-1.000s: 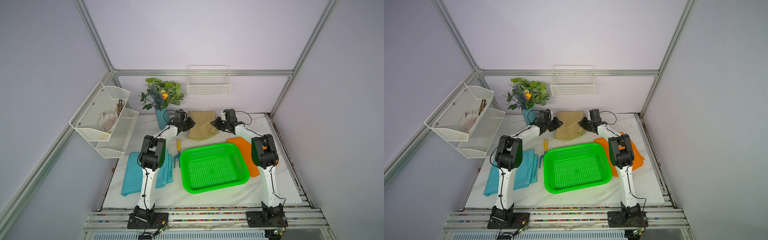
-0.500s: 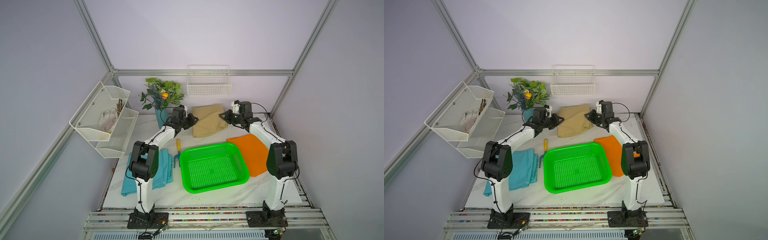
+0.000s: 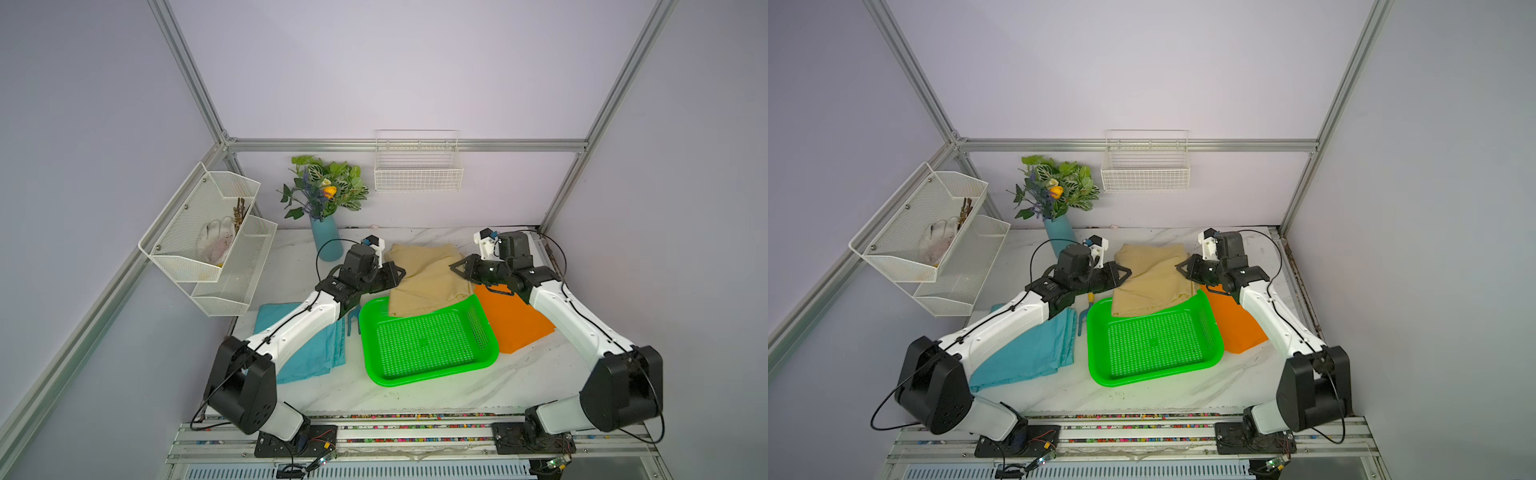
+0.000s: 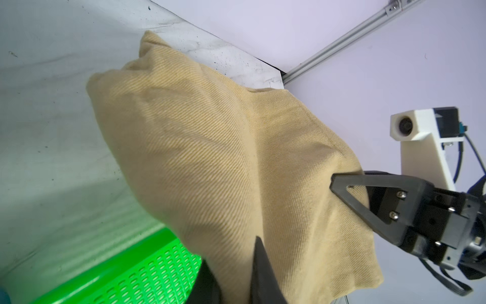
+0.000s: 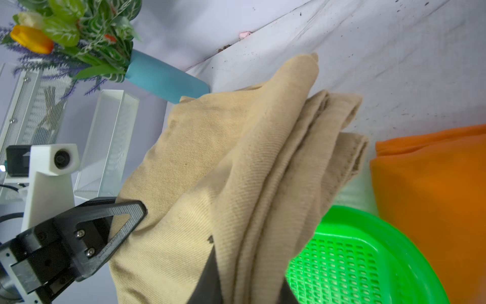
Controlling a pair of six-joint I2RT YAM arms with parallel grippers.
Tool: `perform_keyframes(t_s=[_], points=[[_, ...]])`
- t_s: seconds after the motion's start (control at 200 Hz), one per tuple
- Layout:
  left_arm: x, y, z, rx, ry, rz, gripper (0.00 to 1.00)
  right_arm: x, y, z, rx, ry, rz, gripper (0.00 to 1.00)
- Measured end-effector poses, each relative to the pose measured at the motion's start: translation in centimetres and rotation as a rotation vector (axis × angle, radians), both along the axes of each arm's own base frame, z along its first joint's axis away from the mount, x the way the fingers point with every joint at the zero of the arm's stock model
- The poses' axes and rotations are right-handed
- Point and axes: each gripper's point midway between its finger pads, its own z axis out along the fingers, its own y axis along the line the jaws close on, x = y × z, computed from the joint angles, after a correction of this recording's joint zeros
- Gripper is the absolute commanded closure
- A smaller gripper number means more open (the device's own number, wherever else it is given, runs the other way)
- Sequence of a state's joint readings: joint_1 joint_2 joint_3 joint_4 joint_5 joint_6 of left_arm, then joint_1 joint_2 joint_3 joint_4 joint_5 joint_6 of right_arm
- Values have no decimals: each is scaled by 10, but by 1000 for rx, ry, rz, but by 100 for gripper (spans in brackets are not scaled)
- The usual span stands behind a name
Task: Put the folded long pants in the basket
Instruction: Place the long pant in the basket.
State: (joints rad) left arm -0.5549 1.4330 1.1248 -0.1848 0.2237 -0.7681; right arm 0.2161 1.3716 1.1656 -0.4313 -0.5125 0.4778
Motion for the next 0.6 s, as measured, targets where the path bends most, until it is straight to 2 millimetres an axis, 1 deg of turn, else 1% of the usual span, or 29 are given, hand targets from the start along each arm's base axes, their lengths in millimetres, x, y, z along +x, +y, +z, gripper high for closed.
perform_keyframes(t_s=[0.11,0.19,0.26,0.33,0.445,0.515,0.6], points=[[-34,-6,9,35,-54,-29,100,-30,-1,9,-16,-33,26,100],[-53,-7,5,62,-68,-36,100,-48,1,5,-33,-33,45,100],[-69,-5,-7,96,-62,-41,100,-63,3,-5,-46,-21,61,100],[-82,0,-27,138,-33,-44,100,-79,4,-22,-54,13,78,100],[-96,7,-57,185,23,-51,100,-96,4,-48,-56,80,90,100],[-101,9,-67,199,45,-55,100,-104,4,-58,-56,105,92,100],[-104,9,-71,201,61,-52,100,-110,4,-67,-51,118,89,100]])
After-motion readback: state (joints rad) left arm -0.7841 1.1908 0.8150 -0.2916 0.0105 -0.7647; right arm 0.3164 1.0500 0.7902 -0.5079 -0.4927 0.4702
